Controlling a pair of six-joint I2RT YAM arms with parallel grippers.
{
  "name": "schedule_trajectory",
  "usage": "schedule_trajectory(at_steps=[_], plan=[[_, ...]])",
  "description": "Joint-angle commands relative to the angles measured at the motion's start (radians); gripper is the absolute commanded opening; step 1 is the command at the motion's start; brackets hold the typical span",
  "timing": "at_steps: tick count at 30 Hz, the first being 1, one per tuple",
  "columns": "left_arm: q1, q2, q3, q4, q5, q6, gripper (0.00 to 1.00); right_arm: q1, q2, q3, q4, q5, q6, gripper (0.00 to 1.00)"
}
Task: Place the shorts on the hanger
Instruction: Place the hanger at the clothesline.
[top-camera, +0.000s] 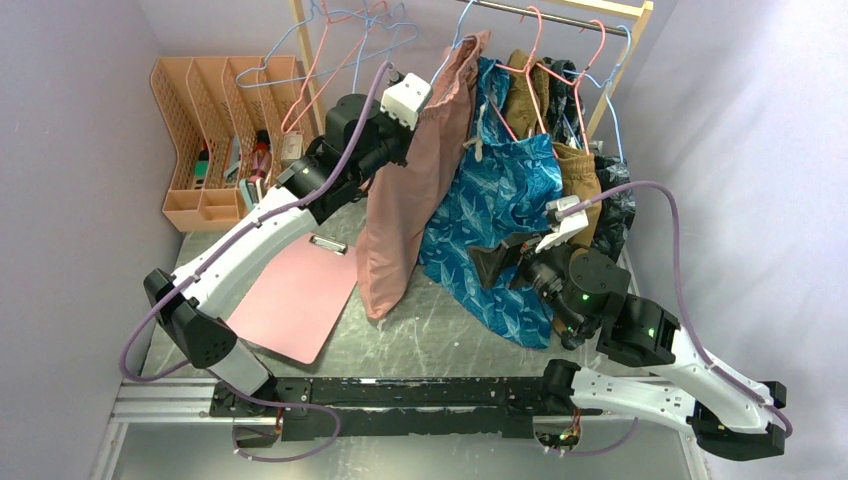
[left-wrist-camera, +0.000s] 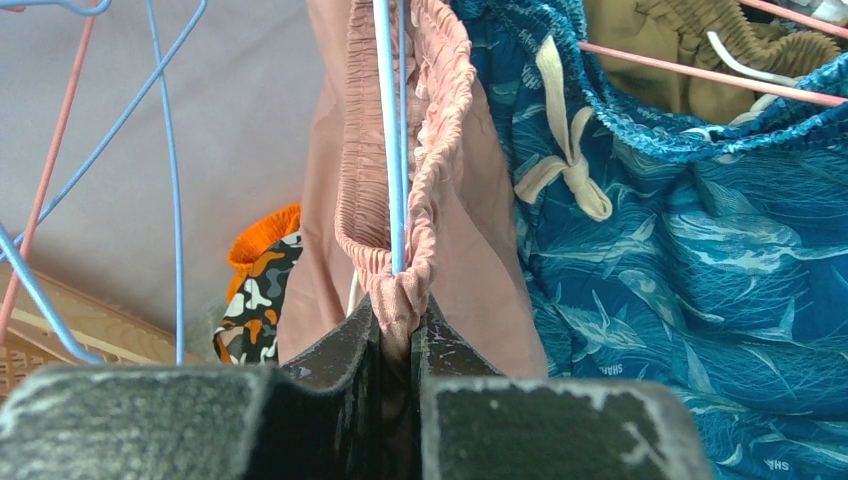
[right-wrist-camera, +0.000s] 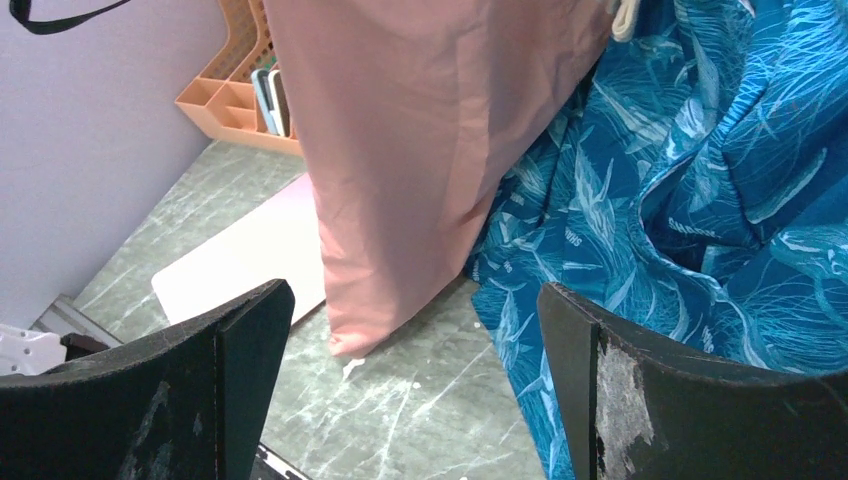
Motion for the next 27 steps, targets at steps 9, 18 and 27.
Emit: schedule_trajectory(at_steps=[9,18,27], plan=[[-0.006,-0.008,0.034,0.162,-0.142,0.039,0.07,0.001,0.000,0.006,0.015,-0.045,0.033,0.96],[-0.005,0.060,0.093,0.092,-0.147,0.072,0.07,0.001,-0.009,0.008,0.002,-0.033,0.038,0.95],[-0.005,0.109,0.136,0.024,-0.100,0.039,0.07,0.001,-0.001,0.012,-0.017,-0.032,0.051,0.95]])
